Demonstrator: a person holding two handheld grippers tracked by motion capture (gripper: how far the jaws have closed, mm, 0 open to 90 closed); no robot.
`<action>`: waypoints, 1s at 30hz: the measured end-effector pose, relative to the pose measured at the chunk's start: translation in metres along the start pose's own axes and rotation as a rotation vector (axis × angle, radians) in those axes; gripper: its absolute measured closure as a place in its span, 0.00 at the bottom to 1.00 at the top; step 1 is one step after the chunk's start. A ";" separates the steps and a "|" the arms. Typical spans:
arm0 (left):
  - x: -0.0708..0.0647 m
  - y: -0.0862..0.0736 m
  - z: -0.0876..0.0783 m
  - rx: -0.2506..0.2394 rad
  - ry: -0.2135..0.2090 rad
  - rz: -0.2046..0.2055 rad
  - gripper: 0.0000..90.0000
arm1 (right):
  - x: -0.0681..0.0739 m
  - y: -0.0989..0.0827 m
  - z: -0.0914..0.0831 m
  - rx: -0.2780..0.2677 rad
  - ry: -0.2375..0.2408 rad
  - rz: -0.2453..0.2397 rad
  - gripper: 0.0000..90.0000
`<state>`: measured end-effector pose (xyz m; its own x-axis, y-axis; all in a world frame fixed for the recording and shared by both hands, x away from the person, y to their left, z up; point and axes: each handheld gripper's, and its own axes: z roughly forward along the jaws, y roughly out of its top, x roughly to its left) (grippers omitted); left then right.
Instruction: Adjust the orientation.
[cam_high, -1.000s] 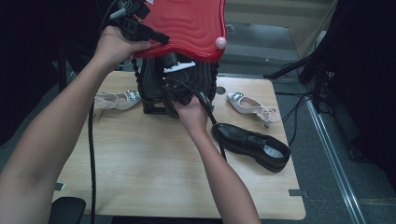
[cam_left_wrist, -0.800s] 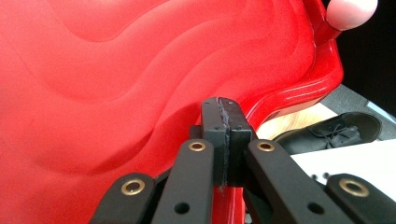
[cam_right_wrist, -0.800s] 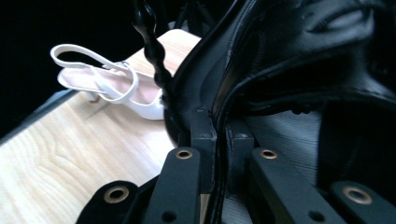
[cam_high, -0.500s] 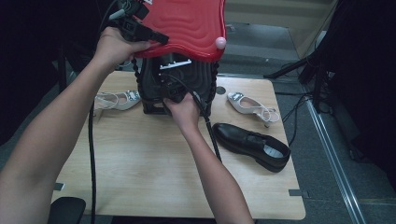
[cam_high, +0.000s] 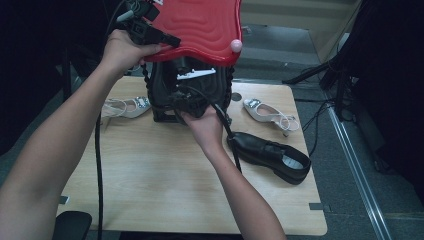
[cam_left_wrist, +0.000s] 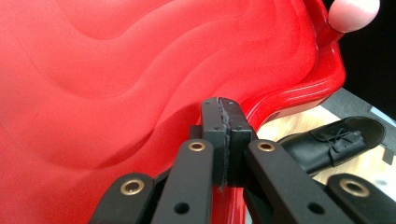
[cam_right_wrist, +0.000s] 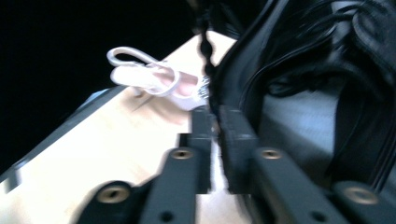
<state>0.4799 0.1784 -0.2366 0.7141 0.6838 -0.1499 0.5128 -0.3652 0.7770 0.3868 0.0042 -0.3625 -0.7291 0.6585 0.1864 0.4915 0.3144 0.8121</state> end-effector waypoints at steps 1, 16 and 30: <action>0.000 0.000 0.000 0.000 -0.001 -0.001 1.00 | 0.001 -0.004 -0.004 0.003 0.009 -0.003 1.00; -0.003 -0.002 -0.001 -0.008 0.021 0.024 1.00 | -0.022 -0.073 -0.004 0.047 -0.039 -0.031 1.00; 0.000 -0.004 -0.002 -0.017 0.006 -0.002 1.00 | -0.019 -0.053 0.014 0.041 -0.027 0.009 1.00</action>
<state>0.4772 0.1809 -0.2388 0.7100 0.6885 -0.1476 0.5062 -0.3533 0.7867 0.3810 -0.0157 -0.4166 -0.7115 0.6797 0.1783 0.5179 0.3357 0.7868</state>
